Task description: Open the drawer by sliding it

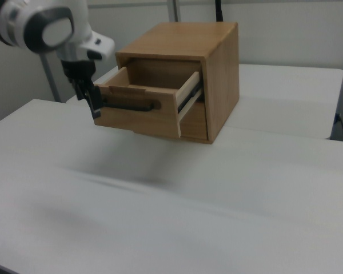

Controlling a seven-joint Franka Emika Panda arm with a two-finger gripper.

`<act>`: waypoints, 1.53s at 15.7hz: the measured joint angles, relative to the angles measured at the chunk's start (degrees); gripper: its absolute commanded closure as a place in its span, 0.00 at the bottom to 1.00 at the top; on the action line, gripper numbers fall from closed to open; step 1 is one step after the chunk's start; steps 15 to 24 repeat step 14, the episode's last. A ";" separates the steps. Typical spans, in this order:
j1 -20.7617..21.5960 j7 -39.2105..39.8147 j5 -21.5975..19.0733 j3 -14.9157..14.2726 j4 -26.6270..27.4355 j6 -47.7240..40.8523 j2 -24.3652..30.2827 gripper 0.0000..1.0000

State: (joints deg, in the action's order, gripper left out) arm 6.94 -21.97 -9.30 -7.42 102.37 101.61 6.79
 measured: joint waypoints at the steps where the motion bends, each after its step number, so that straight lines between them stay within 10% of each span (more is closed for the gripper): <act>1: 0.00 4.79 3.33 0.53 -1.81 -3.90 0.33 0.00; 7: -1.59 17.57 13.65 5.25 -4.83 -13.31 0.44 0.00; 24: -7.11 18.78 13.94 7.28 -9.23 -14.49 -2.93 0.00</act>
